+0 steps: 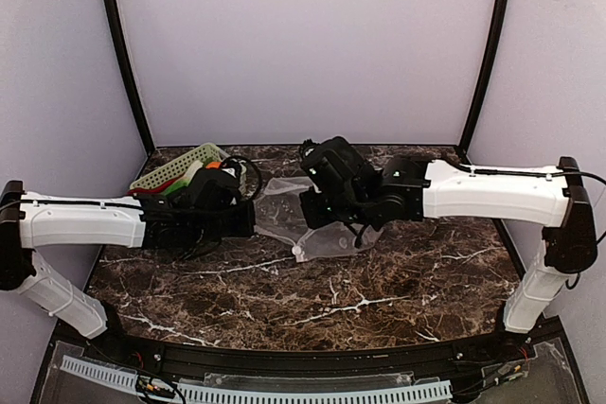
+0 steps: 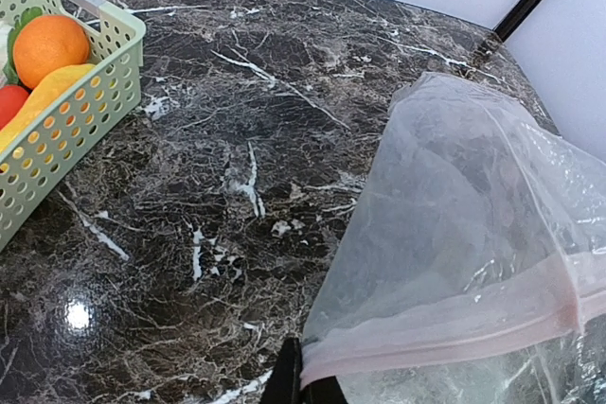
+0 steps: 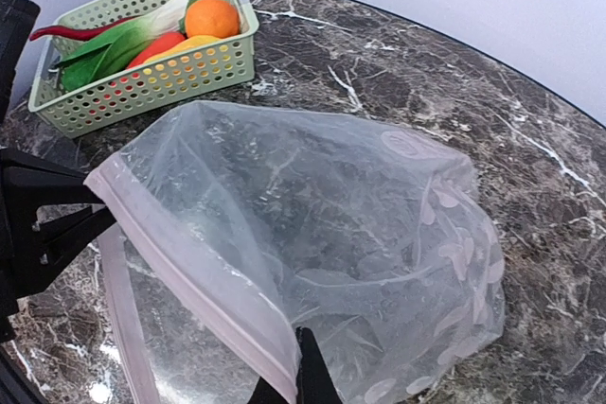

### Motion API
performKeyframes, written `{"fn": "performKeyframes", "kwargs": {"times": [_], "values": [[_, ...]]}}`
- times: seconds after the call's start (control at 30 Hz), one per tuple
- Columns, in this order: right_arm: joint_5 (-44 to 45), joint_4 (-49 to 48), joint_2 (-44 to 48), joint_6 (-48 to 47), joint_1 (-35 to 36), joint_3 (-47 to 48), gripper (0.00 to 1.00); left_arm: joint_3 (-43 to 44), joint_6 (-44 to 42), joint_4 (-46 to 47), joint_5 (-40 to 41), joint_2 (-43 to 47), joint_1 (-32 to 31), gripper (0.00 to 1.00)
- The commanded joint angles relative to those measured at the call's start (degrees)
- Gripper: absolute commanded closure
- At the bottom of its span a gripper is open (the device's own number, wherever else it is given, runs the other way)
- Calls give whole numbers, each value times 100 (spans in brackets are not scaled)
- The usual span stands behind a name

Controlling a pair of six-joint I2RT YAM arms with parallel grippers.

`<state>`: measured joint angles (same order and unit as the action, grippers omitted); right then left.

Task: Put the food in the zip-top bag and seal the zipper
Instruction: Open the zipper food storage bag at the center of the board.

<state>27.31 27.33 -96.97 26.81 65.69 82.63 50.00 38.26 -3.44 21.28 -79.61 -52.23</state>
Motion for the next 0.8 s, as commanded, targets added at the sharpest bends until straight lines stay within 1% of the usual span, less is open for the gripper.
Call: {"fn": "performKeyframes", "kwargs": {"times": [0.0, 0.07, 0.1, 0.23, 0.3, 0.37, 0.47, 0.5, 0.57, 0.67, 0.73, 0.77], "values": [[1239, 797, -70, 67, 160, 364, 100, 214, -264, -471, 521, -37, -133, 99], [1449, 946, -185, 103, 175, 470, 100, 205, -305, -255, 351, -56, -212, 99], [1482, 962, -234, 102, 180, 495, 98, 186, -329, -30, 118, -50, -251, 99], [1243, 936, -465, 102, 174, 583, 86, 29, -356, 925, -565, 53, -342, 99], [1061, 925, -568, 140, 178, 619, 81, -30, -327, 1254, -756, 112, -379, 99], [916, 892, -676, 174, 181, 639, 74, -75, -326, 1475, -824, 163, -435, 99], [792, 832, -817, 140, 181, 684, 61, -118, -368, 1645, -866, 193, -462, 99], [898, 887, -922, 181, 173, 718, 51, -134, -371, 1638, -870, 193, -456, 99], [1034, 989, -996, 257, 158, 713, 43, -145, -351, 1599, -852, 226, -455, 99], [1149, 1342, -1086, 509, 94, 750, 36, -175, -308, 1520, -769, 308, -466, 99], [1170, 1458, -1100, 601, 67, 719, 34, -205, -309, 1443, -668, 376, -465, 99], [1179, 1508, -1097, 644, 55, 701, 35, -224, -317, 1426, -590, 425, -469, 99]]}}
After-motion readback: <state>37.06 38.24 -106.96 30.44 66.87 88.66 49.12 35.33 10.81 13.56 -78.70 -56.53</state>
